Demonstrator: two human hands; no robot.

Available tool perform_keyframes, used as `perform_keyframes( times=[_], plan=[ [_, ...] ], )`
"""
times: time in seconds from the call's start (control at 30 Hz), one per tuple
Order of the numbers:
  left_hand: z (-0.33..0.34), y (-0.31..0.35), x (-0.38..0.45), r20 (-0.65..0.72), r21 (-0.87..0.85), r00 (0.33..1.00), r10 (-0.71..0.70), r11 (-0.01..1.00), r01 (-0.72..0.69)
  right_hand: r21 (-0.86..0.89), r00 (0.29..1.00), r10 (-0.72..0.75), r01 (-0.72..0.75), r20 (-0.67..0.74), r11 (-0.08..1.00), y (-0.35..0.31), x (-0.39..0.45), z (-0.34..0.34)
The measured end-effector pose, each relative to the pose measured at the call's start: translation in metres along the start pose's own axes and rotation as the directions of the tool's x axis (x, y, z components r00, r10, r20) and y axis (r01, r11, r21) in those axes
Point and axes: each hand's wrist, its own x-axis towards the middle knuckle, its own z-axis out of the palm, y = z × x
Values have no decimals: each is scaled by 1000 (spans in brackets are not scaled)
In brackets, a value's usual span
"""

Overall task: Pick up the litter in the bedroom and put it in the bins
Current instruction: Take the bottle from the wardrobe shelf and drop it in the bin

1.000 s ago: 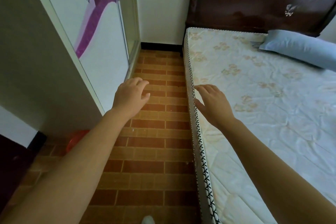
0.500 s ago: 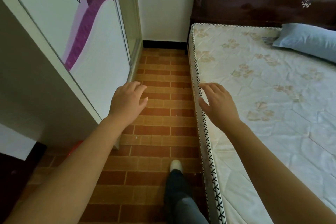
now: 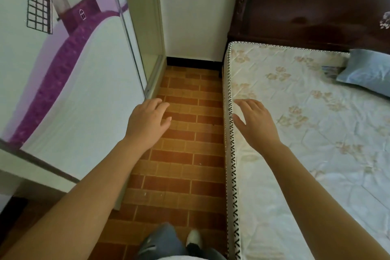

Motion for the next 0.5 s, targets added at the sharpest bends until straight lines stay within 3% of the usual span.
perform_keyframes(
  times=[0.23, 0.5],
  plan=[
    [13, -14, 103, -20, -15, 1000, -2, 1000, 2, 6, 1000, -26, 26, 7, 1000, 26, 98, 20],
    [31, -53, 277, -30, -52, 999, 27, 998, -29, -15, 999, 27, -27, 26, 1000, 50, 257, 58]
  ],
)
